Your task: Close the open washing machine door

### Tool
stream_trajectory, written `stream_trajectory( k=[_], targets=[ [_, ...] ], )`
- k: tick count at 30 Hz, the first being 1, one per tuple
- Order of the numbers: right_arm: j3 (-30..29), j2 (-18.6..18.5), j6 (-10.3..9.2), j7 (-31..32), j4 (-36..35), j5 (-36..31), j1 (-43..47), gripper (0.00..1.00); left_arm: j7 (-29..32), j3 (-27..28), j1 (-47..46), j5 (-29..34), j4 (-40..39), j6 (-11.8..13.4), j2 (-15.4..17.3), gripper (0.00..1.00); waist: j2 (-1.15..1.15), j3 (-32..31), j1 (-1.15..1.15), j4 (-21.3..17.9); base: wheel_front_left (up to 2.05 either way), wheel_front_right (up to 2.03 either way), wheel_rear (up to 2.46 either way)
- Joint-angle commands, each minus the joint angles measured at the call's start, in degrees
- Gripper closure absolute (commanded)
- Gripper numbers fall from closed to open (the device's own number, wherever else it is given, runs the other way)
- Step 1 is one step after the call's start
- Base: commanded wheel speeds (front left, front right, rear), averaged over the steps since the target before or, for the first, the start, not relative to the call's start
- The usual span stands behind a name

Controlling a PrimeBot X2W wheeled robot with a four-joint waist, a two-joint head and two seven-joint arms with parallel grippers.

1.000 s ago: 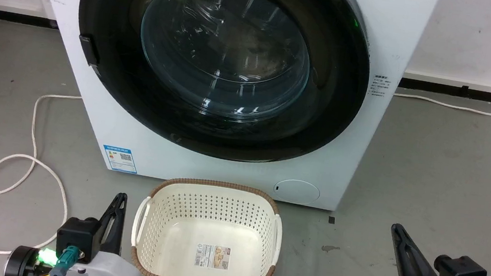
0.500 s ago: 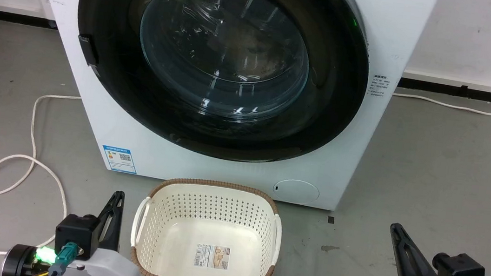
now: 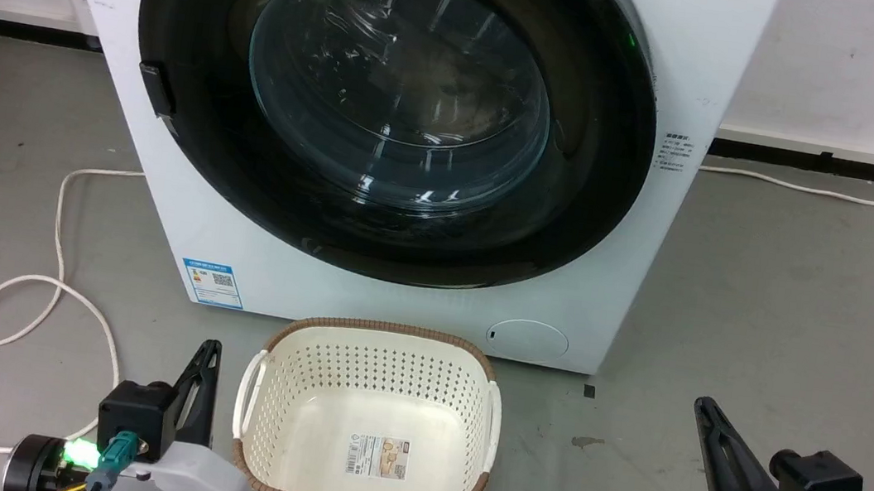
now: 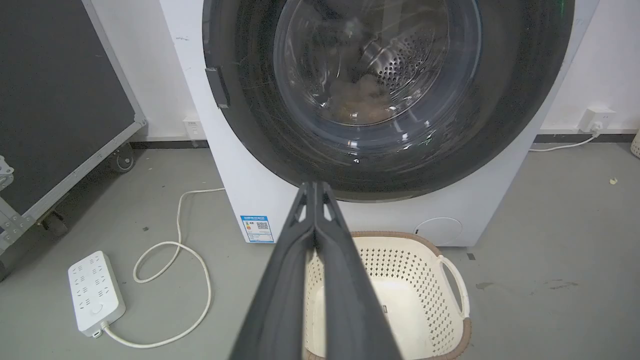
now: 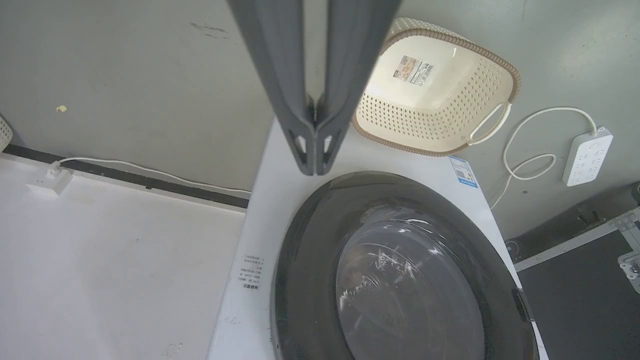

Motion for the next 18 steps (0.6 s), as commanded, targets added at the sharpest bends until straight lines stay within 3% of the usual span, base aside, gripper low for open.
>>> stream_trajectory(
  k=[1, 18],
  targets=[
    [-0.02, 0.28, -0.04, 0.02, -0.29, -0.36, -0.81, 1.0, 0.02, 0.04, -0.87, 0.16, -0.25, 0.12, -0.04, 1.0, 0.0, 0.0, 0.0, 0.0, 0.0, 0.0, 0.0],
    [-0.02, 0.28, -0.04, 0.02, -0.29, -0.36, -0.81, 1.0, 0.02, 0.04, -0.87, 0.16, -0.25, 0.12, -0.04, 1.0, 0.0, 0.0, 0.0, 0.0, 0.0, 0.0, 0.0]
  ],
)
